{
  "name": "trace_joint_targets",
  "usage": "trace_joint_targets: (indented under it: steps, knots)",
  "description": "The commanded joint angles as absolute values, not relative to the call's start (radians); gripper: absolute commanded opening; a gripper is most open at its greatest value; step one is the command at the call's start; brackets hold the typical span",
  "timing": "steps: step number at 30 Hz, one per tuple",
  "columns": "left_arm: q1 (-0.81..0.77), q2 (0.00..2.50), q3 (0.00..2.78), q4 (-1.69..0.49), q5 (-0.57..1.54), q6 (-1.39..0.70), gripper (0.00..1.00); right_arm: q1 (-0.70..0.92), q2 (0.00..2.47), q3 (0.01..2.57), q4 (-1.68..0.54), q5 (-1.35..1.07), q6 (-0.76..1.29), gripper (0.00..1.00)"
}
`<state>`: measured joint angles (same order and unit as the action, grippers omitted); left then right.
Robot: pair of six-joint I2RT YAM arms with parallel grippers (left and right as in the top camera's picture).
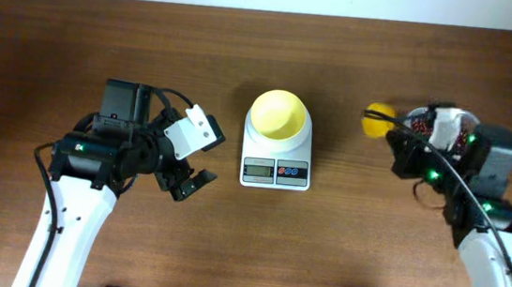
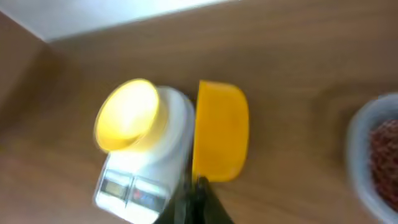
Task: Scoop item into bowl and weigh 50g on scale
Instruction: 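Move the held scoop with the right gripper over the bean tub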
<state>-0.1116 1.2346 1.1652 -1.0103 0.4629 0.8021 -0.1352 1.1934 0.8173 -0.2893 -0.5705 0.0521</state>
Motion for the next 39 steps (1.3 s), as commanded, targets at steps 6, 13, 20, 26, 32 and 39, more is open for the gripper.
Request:
trace_joint_targets:
  steps: [6, 13, 20, 26, 32, 39]
  knots:
    - [-0.109, 1.234, 1.183, -1.012, 0.464, 0.817, 0.99, -0.141, 1.198, 1.047, -0.572, -0.028, -0.282, 0.04]
    - [-0.109, 1.234, 1.183, -1.012, 0.464, 0.817, 0.99, -0.164, 1.465, 1.048, -0.542, 0.174, -0.284, 0.04]
    - [-0.109, 1.234, 1.183, -1.012, 0.464, 0.817, 0.99, -0.206, 1.56, 1.048, -0.482, 0.065, -0.273, 0.04]
    - [-0.109, 1.234, 1.183, -1.012, 0.464, 0.817, 0.99, -0.289, 1.563, 1.046, -0.482, -0.124, -0.228, 0.04]
    - [-0.109, 1.234, 1.183, -1.012, 0.464, 0.817, 0.99, -0.297, 1.657, 1.042, -0.486, -0.235, -0.227, 0.04]
    - [-0.109, 1.234, 1.183, -1.012, 0.464, 0.817, 0.99, -0.331, 1.671, 1.042, -0.495, -0.379, -0.135, 0.04]
